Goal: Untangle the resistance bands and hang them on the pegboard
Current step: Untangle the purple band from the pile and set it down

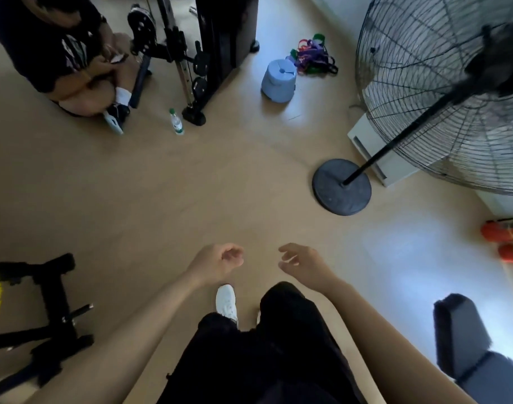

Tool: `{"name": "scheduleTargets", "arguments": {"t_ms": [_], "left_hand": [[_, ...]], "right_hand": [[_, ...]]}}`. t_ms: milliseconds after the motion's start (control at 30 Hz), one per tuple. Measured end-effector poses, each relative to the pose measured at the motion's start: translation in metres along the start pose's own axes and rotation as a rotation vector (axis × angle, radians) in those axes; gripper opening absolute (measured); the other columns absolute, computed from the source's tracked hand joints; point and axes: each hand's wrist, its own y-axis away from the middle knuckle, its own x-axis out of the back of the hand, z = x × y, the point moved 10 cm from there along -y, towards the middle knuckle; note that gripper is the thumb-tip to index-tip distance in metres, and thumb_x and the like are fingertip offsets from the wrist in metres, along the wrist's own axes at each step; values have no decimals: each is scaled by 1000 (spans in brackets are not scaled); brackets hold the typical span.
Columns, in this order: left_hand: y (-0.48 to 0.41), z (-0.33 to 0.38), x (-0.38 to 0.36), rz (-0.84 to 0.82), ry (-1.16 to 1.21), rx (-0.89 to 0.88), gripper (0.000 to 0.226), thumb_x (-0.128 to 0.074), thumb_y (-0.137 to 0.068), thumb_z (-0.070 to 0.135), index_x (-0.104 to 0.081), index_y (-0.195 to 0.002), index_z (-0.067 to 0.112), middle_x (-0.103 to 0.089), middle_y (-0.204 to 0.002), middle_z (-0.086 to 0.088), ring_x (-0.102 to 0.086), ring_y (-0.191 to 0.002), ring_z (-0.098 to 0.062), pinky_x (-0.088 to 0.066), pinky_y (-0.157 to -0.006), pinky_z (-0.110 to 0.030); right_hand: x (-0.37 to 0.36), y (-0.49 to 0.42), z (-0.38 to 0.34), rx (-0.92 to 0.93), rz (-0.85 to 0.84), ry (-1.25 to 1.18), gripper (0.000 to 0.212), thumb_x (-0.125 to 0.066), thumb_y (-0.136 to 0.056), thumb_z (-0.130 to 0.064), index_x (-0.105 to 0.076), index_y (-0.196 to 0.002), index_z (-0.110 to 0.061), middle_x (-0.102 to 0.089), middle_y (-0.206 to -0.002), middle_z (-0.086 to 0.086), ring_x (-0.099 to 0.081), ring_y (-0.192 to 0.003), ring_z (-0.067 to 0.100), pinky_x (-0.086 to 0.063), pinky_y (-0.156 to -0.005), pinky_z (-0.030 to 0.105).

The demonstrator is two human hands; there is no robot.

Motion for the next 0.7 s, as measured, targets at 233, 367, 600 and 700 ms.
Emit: {"name": "scheduleTargets", "arguments": {"t_ms": [233,367,600,700], "left_hand": [[-103,36,53,-83,-129,4,23,-69,-91,31,-62,-89,52,-71,-99,23,-67,-97,-1,-53,-94,-28],[-177,66,84,-96,-148,32,15,-68,-86,40,-62,-89,54,-71,-97,24,-67,-94,1,-53,-95,-30],[-299,144,148,-98,-165,51,14,-70,-94,29,-68,-106,37,-70,-104,20,-65,-96,1,-50,-90,-22],[-342,175,176,-102,-127,39,24,-70,-94,21,-72,-118,23,-72,-110,11,-67,-102,-9,-52,-97,-27]], "right_hand": [[48,-94,-8,-65,-9,-35,36,-67,-92,-26,-65,-127,-23,-65,-104,-8,-62,-92,11,-42,-79,18],[88,-165,-9,-76,-27,-44,39,-66,-92,-26,-63,-130,-22,-64,-105,-7,-61,-94,12,-46,-86,25],[190,-269,-20,-108,18,-26,39,-67,-92,-29,-63,-130,-21,-66,-109,-4,-62,-95,15,-49,-90,29],[233,-308,-30,-129,46,-3,39,-67,-91,-31,-63,-128,-23,-63,-105,-9,-60,-92,12,-49,-89,29]]}}
